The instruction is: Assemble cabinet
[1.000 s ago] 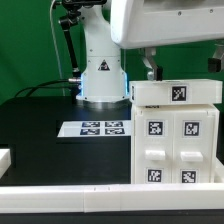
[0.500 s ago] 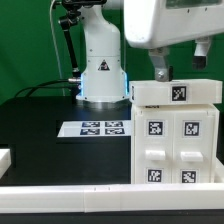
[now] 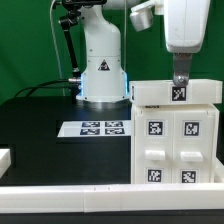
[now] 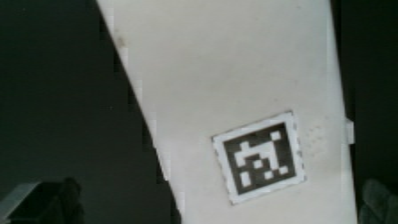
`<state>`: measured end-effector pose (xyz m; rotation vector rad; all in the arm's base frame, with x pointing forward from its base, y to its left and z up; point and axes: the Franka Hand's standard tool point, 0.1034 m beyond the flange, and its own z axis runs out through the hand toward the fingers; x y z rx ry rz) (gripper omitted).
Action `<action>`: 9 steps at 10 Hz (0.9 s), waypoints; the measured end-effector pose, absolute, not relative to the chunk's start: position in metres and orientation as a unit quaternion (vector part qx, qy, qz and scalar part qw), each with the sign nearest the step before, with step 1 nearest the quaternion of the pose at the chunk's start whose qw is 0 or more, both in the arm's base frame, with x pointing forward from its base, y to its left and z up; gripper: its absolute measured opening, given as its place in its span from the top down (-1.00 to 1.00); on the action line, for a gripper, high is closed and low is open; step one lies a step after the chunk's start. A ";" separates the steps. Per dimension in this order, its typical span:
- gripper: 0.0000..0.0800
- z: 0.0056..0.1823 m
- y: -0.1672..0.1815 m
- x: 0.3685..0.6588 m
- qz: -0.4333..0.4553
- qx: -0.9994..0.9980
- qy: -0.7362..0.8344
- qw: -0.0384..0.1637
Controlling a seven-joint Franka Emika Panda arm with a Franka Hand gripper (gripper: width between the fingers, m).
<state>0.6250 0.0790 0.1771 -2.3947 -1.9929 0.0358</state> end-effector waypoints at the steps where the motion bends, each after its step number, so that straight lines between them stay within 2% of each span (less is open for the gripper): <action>1: -0.99 0.175 0.079 0.625 0.009 -0.746 -0.666 0.008; 5: -0.99 0.167 0.073 0.620 0.015 -0.699 -0.715 0.004; 9: -0.99 0.157 0.069 0.612 0.023 -0.703 -0.711 0.010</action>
Offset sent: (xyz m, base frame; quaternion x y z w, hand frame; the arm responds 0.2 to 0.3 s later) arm -0.0102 0.0064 -0.0064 -0.0084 0.0168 -0.1222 0.9923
